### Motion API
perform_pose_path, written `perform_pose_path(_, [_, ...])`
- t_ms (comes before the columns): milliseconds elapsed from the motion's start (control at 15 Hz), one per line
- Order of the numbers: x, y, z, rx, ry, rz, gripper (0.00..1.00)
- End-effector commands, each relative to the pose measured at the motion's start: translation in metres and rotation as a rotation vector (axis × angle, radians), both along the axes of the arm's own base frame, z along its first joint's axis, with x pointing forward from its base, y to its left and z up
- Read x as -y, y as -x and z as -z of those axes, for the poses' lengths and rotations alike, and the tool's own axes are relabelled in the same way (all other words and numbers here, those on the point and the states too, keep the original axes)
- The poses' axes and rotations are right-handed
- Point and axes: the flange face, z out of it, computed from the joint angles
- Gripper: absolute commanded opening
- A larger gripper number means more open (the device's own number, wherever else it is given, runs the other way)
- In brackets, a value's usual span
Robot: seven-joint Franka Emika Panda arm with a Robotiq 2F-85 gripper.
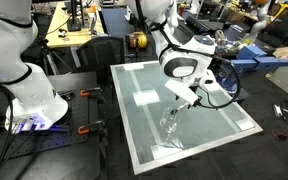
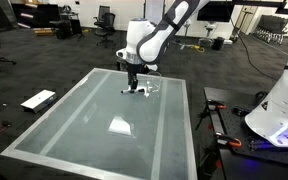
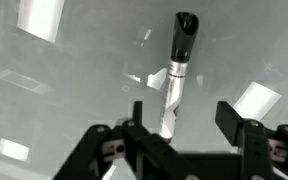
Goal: Put the marker in the cup
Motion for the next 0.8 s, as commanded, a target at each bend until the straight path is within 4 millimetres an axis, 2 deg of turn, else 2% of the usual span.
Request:
perform_pose_path(0, [0.004,-0.009,0.001,-0.025,-0.015,-0.02,0.45])
perform_pose_path(400, [0.006,-0.012,0.013,-0.068,-0.02,-0.031,0.01])
perform_pose_path(733, [0.007,-0.015,0.011,-0.074,-0.015,-0.032,0.04])
